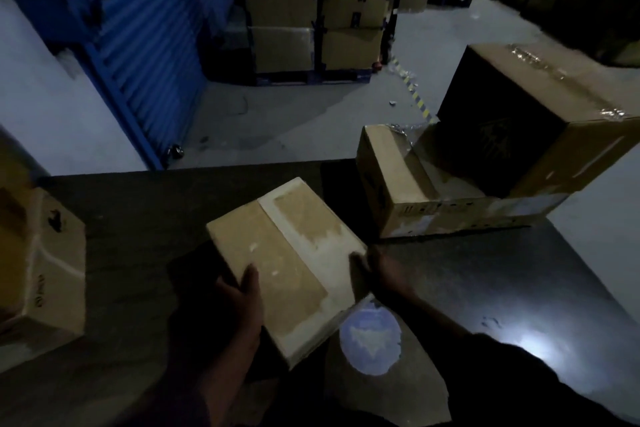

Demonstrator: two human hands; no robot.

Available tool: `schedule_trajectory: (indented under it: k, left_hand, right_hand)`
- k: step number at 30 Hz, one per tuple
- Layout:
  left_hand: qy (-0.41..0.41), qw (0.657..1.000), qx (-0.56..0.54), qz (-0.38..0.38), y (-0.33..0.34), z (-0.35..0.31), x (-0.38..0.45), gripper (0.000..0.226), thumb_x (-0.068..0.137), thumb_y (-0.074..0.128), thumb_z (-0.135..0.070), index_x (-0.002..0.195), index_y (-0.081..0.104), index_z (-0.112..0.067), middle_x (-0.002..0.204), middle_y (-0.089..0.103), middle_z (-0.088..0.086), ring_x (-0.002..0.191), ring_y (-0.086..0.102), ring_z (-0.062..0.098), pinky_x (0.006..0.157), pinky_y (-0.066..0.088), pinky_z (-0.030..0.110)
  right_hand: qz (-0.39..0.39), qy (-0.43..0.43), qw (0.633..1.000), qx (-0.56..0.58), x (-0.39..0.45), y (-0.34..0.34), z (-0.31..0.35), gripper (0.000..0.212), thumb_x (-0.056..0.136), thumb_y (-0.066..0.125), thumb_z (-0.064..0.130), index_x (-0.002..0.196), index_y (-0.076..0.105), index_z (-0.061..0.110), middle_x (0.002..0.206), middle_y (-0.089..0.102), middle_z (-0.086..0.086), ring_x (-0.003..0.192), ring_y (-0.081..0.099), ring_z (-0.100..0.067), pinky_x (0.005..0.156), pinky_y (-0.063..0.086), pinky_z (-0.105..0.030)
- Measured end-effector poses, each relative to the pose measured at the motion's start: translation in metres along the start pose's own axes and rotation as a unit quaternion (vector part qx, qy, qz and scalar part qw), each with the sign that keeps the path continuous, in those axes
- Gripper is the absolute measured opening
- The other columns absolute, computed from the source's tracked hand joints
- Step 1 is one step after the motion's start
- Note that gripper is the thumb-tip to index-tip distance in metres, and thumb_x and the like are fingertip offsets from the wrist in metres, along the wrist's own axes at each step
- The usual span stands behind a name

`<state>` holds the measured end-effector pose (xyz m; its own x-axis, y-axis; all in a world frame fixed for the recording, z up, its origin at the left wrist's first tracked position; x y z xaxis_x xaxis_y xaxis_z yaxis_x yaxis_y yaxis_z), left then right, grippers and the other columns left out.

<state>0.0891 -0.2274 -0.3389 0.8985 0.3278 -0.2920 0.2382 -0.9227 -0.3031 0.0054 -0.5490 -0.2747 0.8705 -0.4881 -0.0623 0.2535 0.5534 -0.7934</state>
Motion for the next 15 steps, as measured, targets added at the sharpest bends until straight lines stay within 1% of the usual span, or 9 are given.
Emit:
schedule_trajectory:
  k: [2,4,5,7,9,10,11,12,15]
  left_hand:
    - [-0.035,0.998,-0.056,0.003,0.008,0.004,-0.019,0.072,0.095,0.064,-0.031,0.15,0.028,-0.002,0.145,0.044,0.025,0.127,0.049,0.042,0.102,0.043,0.053]
    - [-0.05,0.995,-0.08,0.017,0.011,-0.004,-0.031,0.067,0.098,0.061,-0.022,0.151,0.025,-0.002,0.145,0.043,0.024,0.124,0.051,0.04,0.094,0.045,0.05]
    - [-0.055,0.994,-0.091,0.029,0.015,-0.014,-0.037,0.067,0.098,0.059,-0.022,0.152,0.023,-0.005,0.145,0.043,0.023,0.121,0.052,0.039,0.091,0.045,0.049]
    - [-0.046,0.992,-0.107,0.039,0.015,-0.037,-0.039,0.068,0.098,0.059,-0.028,0.153,0.022,-0.01,0.144,0.043,0.02,0.117,0.053,0.036,0.086,0.044,0.045]
    - [-0.013,0.991,-0.131,0.039,0.019,-0.073,-0.042,0.079,0.087,0.066,-0.041,0.151,0.028,-0.014,0.139,0.046,0.015,0.115,0.054,0.034,0.084,0.046,0.044]
    - [0.007,0.989,-0.144,0.038,0.022,-0.094,-0.045,0.082,0.08,0.068,-0.045,0.148,0.034,-0.015,0.137,0.049,0.013,0.113,0.056,0.033,0.084,0.048,0.045]
    - [0.025,0.988,-0.151,0.036,0.026,-0.114,-0.046,0.078,0.079,0.067,-0.043,0.145,0.037,-0.015,0.137,0.052,0.014,0.113,0.057,0.033,0.085,0.05,0.047]
    - [0.038,0.987,-0.151,0.04,0.032,-0.133,-0.046,0.069,0.085,0.065,-0.037,0.145,0.039,-0.015,0.136,0.053,0.014,0.112,0.058,0.033,0.085,0.051,0.047]
    - [0.08,0.981,-0.156,0.078,0.063,-0.192,-0.052,0.049,0.094,0.058,-0.025,0.141,0.045,-0.018,0.126,0.059,0.013,0.1,0.061,0.03,0.078,0.05,0.041]
  right_hand:
    - [-0.005,-0.01,0.999,0.034,-0.009,-0.004,-0.002,0.052,0.091,0.048,0.06,0.109,0.062,0.013,0.092,0.068,-0.006,0.082,0.067,-0.023,0.072,0.052,-0.03]
    - [-0.013,-0.029,0.998,0.062,-0.013,-0.015,0.0,0.047,0.09,0.05,0.059,0.108,0.061,0.017,0.086,0.066,-0.002,0.08,0.067,-0.022,0.068,0.048,-0.027]
    - [-0.026,-0.041,0.996,0.079,-0.014,-0.03,0.005,0.045,0.09,0.052,0.059,0.108,0.061,0.018,0.085,0.066,0.001,0.079,0.067,-0.021,0.067,0.047,-0.026]
    - [-0.057,-0.084,0.989,0.111,-0.011,-0.052,0.019,0.039,0.091,0.056,0.051,0.116,0.062,0.021,0.097,0.07,0.003,0.088,0.067,-0.015,0.072,0.049,-0.023]
    - [-0.089,-0.136,0.977,0.141,-0.002,-0.083,0.035,0.043,0.092,0.054,0.05,0.124,0.058,0.022,0.108,0.07,0.003,0.095,0.065,-0.01,0.079,0.051,-0.024]
    - [-0.098,-0.158,0.97,0.16,0.003,-0.098,0.041,0.046,0.092,0.053,0.052,0.127,0.057,0.022,0.111,0.069,0.003,0.098,0.065,-0.009,0.081,0.053,-0.029]
    - [-0.103,-0.167,0.964,0.178,0.009,-0.114,0.045,0.049,0.091,0.052,0.052,0.129,0.056,0.022,0.114,0.068,0.003,0.1,0.064,-0.01,0.083,0.054,-0.033]
    - [-0.114,-0.176,0.957,0.202,0.015,-0.129,0.048,0.05,0.091,0.052,0.053,0.13,0.055,0.021,0.117,0.067,0.002,0.103,0.064,-0.011,0.085,0.055,-0.037]
    - [-0.153,-0.162,0.944,0.242,0.034,-0.17,0.038,0.051,0.09,0.055,0.053,0.131,0.054,0.023,0.122,0.065,0.004,0.109,0.062,-0.009,0.09,0.054,-0.04]
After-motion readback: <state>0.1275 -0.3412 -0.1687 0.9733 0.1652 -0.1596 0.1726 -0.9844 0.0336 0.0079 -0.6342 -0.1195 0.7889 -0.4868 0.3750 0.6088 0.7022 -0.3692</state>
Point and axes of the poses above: each hand's wrist, its own x-axis towards the middle knuckle, its own y-axis out of the palm, z = x × y, the point moved 10 cm from there along x, towards the middle knuckle
